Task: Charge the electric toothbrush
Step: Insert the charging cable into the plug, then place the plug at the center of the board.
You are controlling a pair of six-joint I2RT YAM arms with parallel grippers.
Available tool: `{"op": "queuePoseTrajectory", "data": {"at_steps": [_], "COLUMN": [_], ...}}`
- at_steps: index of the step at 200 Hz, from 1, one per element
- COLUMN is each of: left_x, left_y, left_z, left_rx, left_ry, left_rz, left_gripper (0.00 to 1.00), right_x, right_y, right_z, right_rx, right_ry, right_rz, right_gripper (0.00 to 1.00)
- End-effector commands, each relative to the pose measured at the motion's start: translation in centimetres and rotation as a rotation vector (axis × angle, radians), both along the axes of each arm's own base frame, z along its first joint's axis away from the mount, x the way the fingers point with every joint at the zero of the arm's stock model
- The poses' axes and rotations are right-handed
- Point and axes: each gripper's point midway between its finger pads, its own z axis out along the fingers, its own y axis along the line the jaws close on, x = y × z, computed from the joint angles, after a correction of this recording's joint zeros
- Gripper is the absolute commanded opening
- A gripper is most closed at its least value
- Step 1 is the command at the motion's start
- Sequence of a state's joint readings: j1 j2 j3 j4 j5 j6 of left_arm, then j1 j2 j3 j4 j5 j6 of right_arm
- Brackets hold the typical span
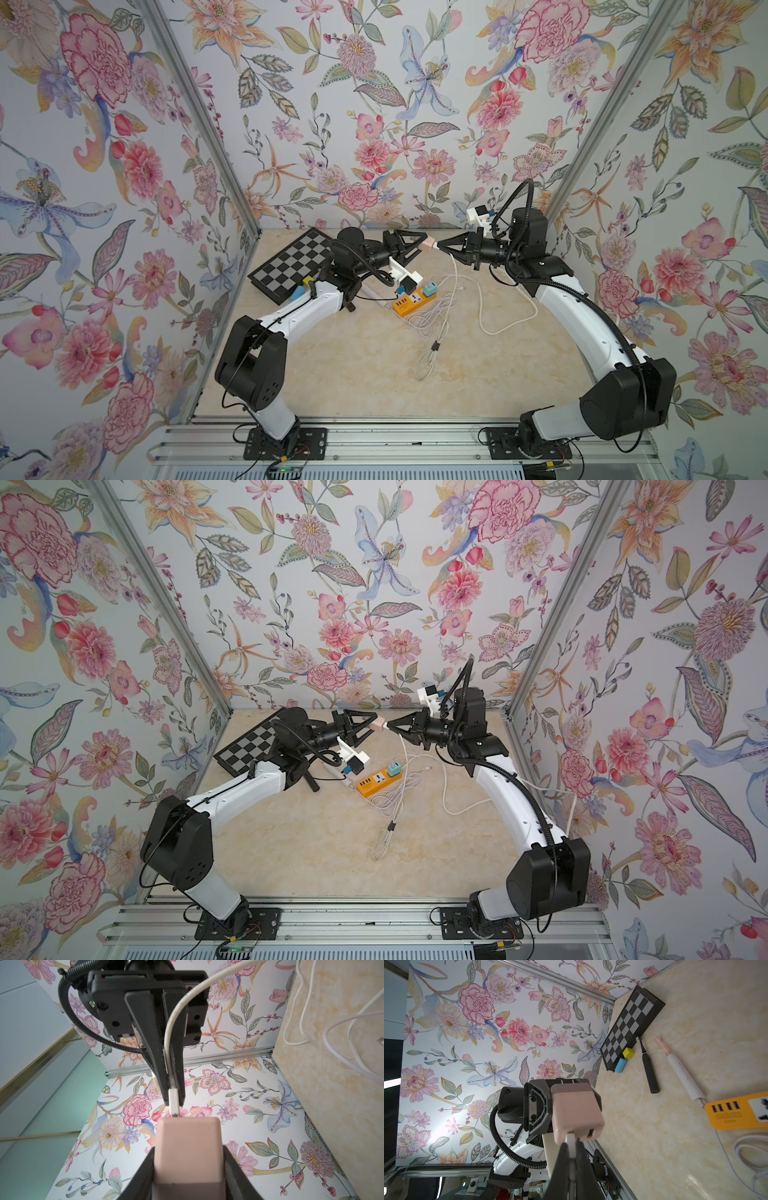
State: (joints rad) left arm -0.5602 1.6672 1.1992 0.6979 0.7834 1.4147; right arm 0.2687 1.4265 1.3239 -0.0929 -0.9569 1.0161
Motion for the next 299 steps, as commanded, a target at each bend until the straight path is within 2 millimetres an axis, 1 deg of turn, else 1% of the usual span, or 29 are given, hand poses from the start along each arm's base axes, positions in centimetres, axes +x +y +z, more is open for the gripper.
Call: {"op": "queuePoseTrajectory", "data": {"at_steps": [1, 9, 16, 31, 43, 57, 77, 85, 88, 90, 102, 121, 143, 159, 169, 179, 209, 229, 238, 249, 257, 266, 269, 272, 278, 288, 294, 296, 299], "left_x": [-15.4, -15.7, -15.7, -15.2, -14.0, -12.0, -8.4, -7.4, -6.9, -7.1, -6.3, -5.7, -7.4, -7.2, -7.1, -7.7, -9.2, -9.3, -9.3, -9.1, -8.9, -8.7, -8.8, -8.8, -8.7, -8.7, -8.6, -8.5, -8.3], "left_y": [-5.8, -5.5, -5.3, -5.1, -4.9, -4.3, -2.8, -2.1, -2.0, -1.6, -0.4, 2.3, 4.8, 7.2, 8.7, 9.9, 12.0, 12.9, 13.2, 13.5, 13.6, 13.8, 13.9, 14.0, 14.0, 13.9, 13.9, 13.8, 13.6], "left_z": [1.9, 2.3, 2.2, 1.9, 1.5, 1.0, -0.2, -1.3, -2.3, -1.9, -4.2, -7.8, -13.9, -17.1, -18.8, -20.8, -26.7, -29.8, -30.8, -31.8, -32.2, -32.2, -33.2, -33.3, -33.3, -33.1, -33.1, -32.2, -31.7], "left_rx": [-0.106, -0.143, -0.154, -0.143, -0.126, -0.116, -0.125, -0.109, -0.098, -0.103, -0.090, -0.160, -0.020, 0.010, 0.040, 0.101, 0.258, 0.294, 0.310, 0.310, 0.309, 0.298, 0.316, 0.314, 0.305, 0.285, 0.278, 0.257, 0.243], "left_ry": [0.027, 0.053, 0.068, 0.111, 0.168, 0.292, 0.538, 0.630, 0.673, 0.678, 0.792, 0.988, 1.161, 1.294, 1.337, 1.366, 1.449, 1.483, 1.498, 1.517, 1.525, 1.523, 1.538, 1.540, 1.540, 1.534, 1.533, 1.520, 1.513], "left_rz": [-0.564, -0.580, -0.581, -0.562, -0.516, -0.459, -0.331, -0.261, -0.228, -0.211, -0.080, 0.104, 0.269, 0.464, 0.574, 0.647, 0.774, 0.832, 0.851, 0.873, 0.885, 0.891, 0.905, 0.908, 0.907, 0.902, 0.899, 0.887, 0.875], "left_gripper": [0.00, 0.00, 0.00, 0.00, 0.00, 0.00, 0.00, 0.00, 0.00, 0.00, 0.00, 0.00, 0.00, 0.00, 0.00, 0.00, 0.00, 0.00, 0.00, 0.00, 0.04, 0.08, 0.10, 0.13, 0.23, 0.43, 0.52, 0.55, 0.58], "right_x": [2.8, 2.4, 1.9, 0.2, -1.0, -1.5, -1.2, -1.1, -1.2, -1.3, -1.8, -2.5, -3.0, -3.1, -3.1, -3.1, -2.7, -2.2, -1.6, -0.7, -0.2, 0.2, 0.3, 0.4, 0.6, 0.8, 1.0, 1.1, 1.2], "right_y": [0.5, 1.1, 2.0, 3.5, 3.2, 0.9, -4.4, -6.4, -7.1, -7.5, -9.2, -10.0, -9.8, -9.7, -9.7, -9.5, -9.0, -8.9, -9.4, -10.7, -11.5, -12.5, -12.9, -13.2, -13.9, -14.8, -15.1, -15.2, -15.4], "right_z": [3.5, 4.1, 4.1, 3.9, 3.6, 3.6, 3.1, 2.5, 2.4, 2.3, 2.0, 1.4, 1.0, 0.8, 0.5, 0.1, -1.3, -2.9, -4.4, -7.1, -9.2, -11.5, -12.2, -12.9, -14.4, -16.4, -17.6, -17.9, -18.5], "right_rx": [0.148, 0.172, 0.161, 0.117, 0.056, -0.044, -0.204, -0.282, -0.306, -0.323, -0.382, -0.404, -0.387, -0.379, -0.374, -0.366, -0.354, -0.372, -0.405, -0.465, -0.505, -0.527, -0.530, -0.533, -0.539, -0.543, -0.544, -0.545, -0.547], "right_ry": [-0.143, -0.154, -0.167, -0.222, -0.290, -0.421, -0.591, -0.644, -0.660, -0.672, -0.715, -0.744, -0.736, -0.724, -0.711, -0.694, -0.648, -0.599, -0.529, -0.399, -0.324, -0.241, -0.217, -0.190, -0.142, -0.077, -0.043, -0.033, -0.017], "right_rz": [-0.123, -0.079, -0.029, 0.058, 0.076, 0.003, -0.252, -0.358, -0.394, -0.418, -0.507, -0.540, -0.520, -0.517, -0.516, -0.514, -0.501, -0.494, -0.516, -0.573, -0.593, -0.612, -0.621, -0.628, -0.641, -0.651, -0.644, -0.644, -0.641], "right_gripper": [0.00, 0.00, 0.00, 0.09, 0.19, 0.37, 0.58, 0.67, 0.70, 0.72, 0.79, 0.80, 0.80, 0.80, 0.81, 0.81, 0.81, 0.81, 0.81, 0.79, 0.77, 0.75, 0.75, 0.74, 0.73, 0.71, 0.71, 0.70, 0.70]}}
